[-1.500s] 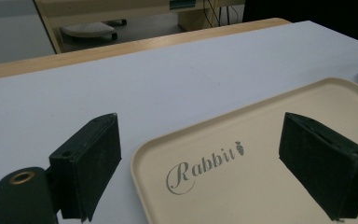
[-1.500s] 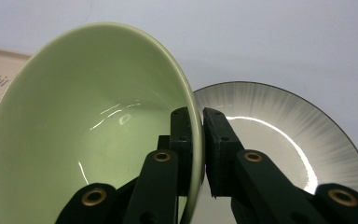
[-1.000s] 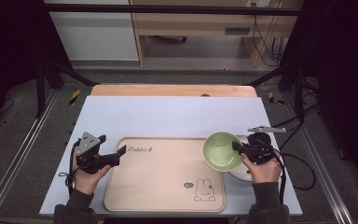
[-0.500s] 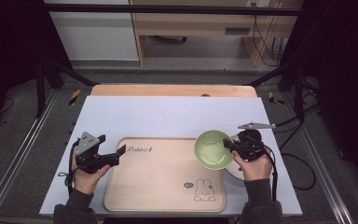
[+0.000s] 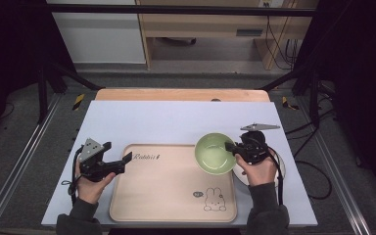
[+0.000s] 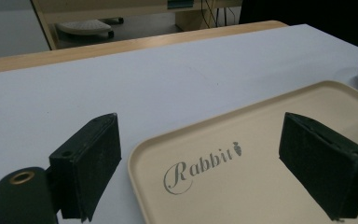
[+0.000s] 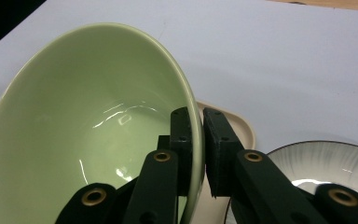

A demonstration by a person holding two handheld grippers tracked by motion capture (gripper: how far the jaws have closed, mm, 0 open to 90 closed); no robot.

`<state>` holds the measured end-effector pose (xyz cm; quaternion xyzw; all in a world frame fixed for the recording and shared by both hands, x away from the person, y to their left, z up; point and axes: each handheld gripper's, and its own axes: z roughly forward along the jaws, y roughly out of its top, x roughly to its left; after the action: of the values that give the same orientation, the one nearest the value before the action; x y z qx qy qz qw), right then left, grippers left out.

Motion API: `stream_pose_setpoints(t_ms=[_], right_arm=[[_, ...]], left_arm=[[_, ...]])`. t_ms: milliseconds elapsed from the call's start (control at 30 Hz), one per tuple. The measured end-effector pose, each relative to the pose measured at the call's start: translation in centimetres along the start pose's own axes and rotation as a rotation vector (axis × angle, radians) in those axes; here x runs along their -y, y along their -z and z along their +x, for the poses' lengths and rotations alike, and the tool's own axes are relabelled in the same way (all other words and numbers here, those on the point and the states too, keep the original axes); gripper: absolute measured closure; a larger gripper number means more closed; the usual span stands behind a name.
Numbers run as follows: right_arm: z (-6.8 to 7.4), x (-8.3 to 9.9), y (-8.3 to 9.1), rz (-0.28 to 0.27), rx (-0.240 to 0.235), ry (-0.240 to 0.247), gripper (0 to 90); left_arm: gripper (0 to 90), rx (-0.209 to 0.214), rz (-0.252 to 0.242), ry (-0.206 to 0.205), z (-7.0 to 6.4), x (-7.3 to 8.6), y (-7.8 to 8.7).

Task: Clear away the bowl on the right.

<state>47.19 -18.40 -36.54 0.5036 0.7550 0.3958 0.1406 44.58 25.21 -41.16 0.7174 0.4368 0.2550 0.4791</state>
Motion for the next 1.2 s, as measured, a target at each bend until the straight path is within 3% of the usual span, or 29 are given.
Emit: stream_pose_setpoints(t_ms=[133,633,1200], right_arm=[[0.5,-0.2,-0.4,0.004,-0.014,0.009,83.0],[3.3,-1.6,-2.1,-0.012,-0.084,0.047,82.9],[5.1,-1.8,-4.3,0.018,-0.107,0.060,82.9]], left_arm=[[11.9,0.001,0.007,-0.020,-0.4,0.0,-0.2],[11.9,0.012,-0.016,-0.018,-0.5,-0.3,0.3],[11.9,0.015,-0.024,-0.015,-0.4,-0.5,0.5]])
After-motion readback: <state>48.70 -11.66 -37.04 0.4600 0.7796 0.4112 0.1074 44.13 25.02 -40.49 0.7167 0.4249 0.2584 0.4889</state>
